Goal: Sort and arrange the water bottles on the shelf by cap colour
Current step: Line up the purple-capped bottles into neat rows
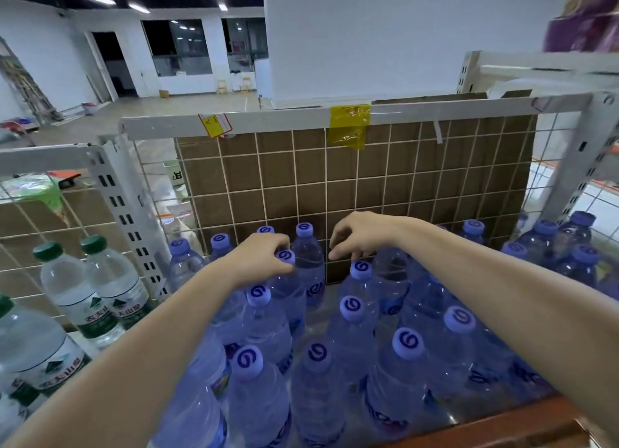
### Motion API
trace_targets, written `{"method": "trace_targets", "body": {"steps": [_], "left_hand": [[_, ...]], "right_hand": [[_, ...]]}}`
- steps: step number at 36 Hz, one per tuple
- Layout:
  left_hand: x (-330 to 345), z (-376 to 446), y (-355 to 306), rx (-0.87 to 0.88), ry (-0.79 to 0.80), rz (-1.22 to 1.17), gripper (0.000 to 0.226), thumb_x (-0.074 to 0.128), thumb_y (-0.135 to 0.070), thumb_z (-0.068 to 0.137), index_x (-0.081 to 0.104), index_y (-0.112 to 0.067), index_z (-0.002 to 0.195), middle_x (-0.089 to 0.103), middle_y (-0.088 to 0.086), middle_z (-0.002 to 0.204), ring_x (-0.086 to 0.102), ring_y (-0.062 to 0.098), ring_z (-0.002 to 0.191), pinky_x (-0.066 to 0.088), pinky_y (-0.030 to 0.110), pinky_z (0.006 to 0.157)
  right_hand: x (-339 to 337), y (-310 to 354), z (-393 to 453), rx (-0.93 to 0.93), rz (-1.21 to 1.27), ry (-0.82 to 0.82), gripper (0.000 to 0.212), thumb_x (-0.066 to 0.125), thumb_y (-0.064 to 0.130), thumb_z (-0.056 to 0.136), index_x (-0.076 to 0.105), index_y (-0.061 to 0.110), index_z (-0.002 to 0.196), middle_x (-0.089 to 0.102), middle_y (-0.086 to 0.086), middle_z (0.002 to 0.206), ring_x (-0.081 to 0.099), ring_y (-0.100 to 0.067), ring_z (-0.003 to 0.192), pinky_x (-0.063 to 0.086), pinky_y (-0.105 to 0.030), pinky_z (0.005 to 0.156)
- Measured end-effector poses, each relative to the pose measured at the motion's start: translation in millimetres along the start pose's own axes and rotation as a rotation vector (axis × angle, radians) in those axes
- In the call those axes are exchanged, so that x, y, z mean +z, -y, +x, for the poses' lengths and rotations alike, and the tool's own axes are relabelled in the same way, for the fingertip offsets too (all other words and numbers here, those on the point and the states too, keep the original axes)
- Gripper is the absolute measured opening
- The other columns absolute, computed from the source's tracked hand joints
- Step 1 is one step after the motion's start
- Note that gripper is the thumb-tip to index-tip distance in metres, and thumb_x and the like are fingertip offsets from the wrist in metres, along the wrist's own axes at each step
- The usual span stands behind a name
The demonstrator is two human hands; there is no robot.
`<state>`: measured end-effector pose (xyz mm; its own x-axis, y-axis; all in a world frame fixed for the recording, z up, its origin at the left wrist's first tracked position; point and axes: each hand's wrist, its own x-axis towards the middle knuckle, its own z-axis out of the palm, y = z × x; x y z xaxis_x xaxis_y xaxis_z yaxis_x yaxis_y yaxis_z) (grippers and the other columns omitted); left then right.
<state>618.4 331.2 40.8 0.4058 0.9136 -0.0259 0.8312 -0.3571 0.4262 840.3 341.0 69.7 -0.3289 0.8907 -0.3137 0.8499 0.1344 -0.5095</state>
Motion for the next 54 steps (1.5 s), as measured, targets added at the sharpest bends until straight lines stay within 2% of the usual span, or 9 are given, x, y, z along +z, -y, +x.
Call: {"method": "trace_targets", "body": {"steps": [12,15,17,21,31,40,44,51,54], "left_hand": [[2.5,45.9,-56.1,0.077,0.011,-0.022,0.021,0.066,-0.026,0.083,0.051,-0.014,0.076,0.053,0.002,0.078,0.048,0.016,0.067,0.034,0.025,0.052],[4.4,59.3,-58.1,0.076,-0.005,-0.009,0.018,0.065,-0.025,0.083,0.055,-0.009,0.082,0.055,0.003,0.081,0.05,0.018,0.072,0.034,0.027,0.055],[6.3,65.8,-59.3,0.079,-0.019,-0.022,0.019,0.065,-0.025,0.083,0.057,-0.008,0.087,0.057,0.004,0.082,0.052,0.02,0.074,0.035,0.028,0.057],[10.5,77.4,-62.8,0.067,-0.062,-0.059,0.026,0.066,-0.033,0.082,0.058,-0.008,0.088,0.059,0.006,0.083,0.051,0.017,0.071,0.037,0.03,0.06],[18.9,109.1,-71.9,-0.019,-0.075,-0.023,0.026,0.064,-0.033,0.084,0.055,-0.009,0.088,0.058,0.008,0.086,0.054,0.024,0.076,0.04,0.035,0.065],[36.5,124.4,-67.7,-0.091,0.013,0.078,0.022,0.061,-0.034,0.087,0.052,-0.016,0.094,0.057,0.004,0.092,0.055,0.021,0.082,0.039,0.032,0.067],[34.9,121.7,-69.8,-0.071,0.007,0.224,0.023,0.055,-0.041,0.09,0.049,-0.02,0.098,0.054,0.0,0.094,0.051,0.024,0.091,0.03,0.039,0.081],[30.9,112.5,-65.8,-0.067,0.017,0.121,0.027,0.06,-0.038,0.087,0.055,-0.016,0.1,0.061,0.006,0.1,0.058,0.027,0.094,0.043,0.039,0.081],[25.3,105.8,-60.9,-0.05,-0.073,0.092,0.047,0.061,-0.037,0.086,0.053,-0.014,0.126,0.058,0.009,0.125,0.055,0.027,0.111,0.047,0.041,0.093]], "right_hand": [[-18.1,-21.6,-5.0,0.028,0.02,-0.213,0.022,0.052,0.008,0.089,0.069,0.008,0.104,0.072,-0.014,0.095,0.069,-0.017,0.075,0.055,-0.026,0.064],[-28.2,-27.6,-7.3,0.002,0.004,-0.282,0.02,0.053,0.008,0.089,0.069,0.01,0.1,0.068,-0.004,0.076,0.059,-0.001,0.053,0.043,-0.012,0.046],[-33.9,-33.0,-7.1,-0.004,-0.024,-0.294,0.02,0.056,0.011,0.088,0.071,0.013,0.102,0.066,0.001,0.08,0.061,-0.005,0.065,0.043,-0.011,0.05],[-41.2,-43.1,-5.8,0.04,-0.108,-0.221,0.027,0.062,0.018,0.088,0.068,0.014,0.113,0.066,-0.007,0.106,0.061,-0.02,0.096,0.049,-0.028,0.078],[-48.2,-59.6,1.3,0.064,-0.127,-0.124,0.009,0.07,0.026,0.084,0.064,0.019,0.086,0.062,0.001,0.083,0.059,-0.017,0.08,0.044,-0.024,0.06],[-44.7,-64.3,-2.5,0.083,-0.097,0.052,0.037,0.075,0.047,0.075,0.071,0.016,0.094,0.066,-0.001,0.09,0.06,-0.017,0.086,0.047,-0.028,0.069],[-43.2,-63.9,-6.9,0.111,-0.085,0.111,0.039,0.078,0.039,0.075,0.068,0.013,0.104,0.066,-0.002,0.096,0.064,-0.017,0.089,0.049,-0.025,0.067],[-38.3,-63.5,-8.0,0.114,-0.115,0.014,0.024,0.079,0.019,0.077,0.068,0.008,0.095,0.068,-0.004,0.084,0.068,-0.014,0.071,0.05,-0.019,0.054],[-40.4,-62.4,-7.7,0.109,-0.119,-0.019,0.017,0.079,0.017,0.077,0.067,0.01,0.087,0.067,-0.002,0.078,0.067,-0.011,0.065,0.047,-0.017,0.049]]}}
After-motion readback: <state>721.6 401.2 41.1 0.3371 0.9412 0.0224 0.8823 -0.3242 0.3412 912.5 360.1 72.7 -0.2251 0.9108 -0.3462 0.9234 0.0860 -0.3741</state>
